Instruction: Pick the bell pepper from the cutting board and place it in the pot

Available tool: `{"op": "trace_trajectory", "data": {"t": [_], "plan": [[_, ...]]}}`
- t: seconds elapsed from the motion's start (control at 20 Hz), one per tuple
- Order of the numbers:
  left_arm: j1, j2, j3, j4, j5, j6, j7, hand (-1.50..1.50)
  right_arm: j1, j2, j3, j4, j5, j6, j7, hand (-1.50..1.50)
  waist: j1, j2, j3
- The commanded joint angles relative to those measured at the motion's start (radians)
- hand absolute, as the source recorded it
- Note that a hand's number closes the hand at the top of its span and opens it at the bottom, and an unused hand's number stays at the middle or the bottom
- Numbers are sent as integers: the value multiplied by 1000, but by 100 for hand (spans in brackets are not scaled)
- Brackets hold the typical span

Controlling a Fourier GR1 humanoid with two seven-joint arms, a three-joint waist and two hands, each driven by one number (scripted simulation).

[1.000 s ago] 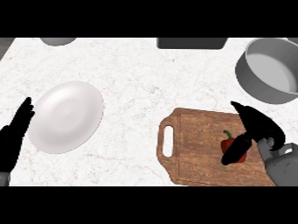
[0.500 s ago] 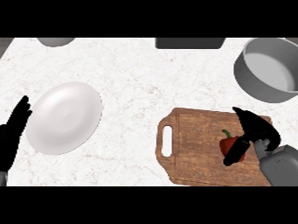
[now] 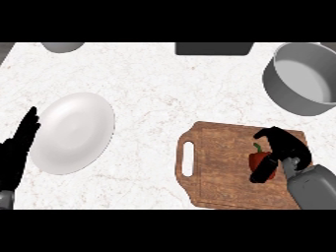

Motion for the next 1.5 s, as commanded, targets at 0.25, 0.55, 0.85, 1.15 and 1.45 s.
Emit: {"op": "trace_trajectory", "data": {"t": [0.25, 0.55, 0.85, 1.15, 1.45], "plan": [[16, -4, 57, -128, -27, -52, 117, 0, 6, 82, -15, -4, 98, 75, 14, 150, 2, 2, 4], [-1, -19, 44, -30, -44, -39, 38, 0, 27, -123, 144, -157, 100, 185, -565, 150, 7, 1, 8], [28, -36, 65, -5, -24, -51, -5, 0, 104, -378, 110, -224, 159, 128, -1015, 150, -11, 2, 6], [72, -40, 75, -20, -28, -66, -32, 0, 185, -467, -69, -263, 229, -121, -1152, 150, -22, -3, 4], [39, -30, 99, -13, -29, -56, 4, 0, 192, -458, -313, -334, 175, -299, -1137, 150, -41, -5, 4]]}}
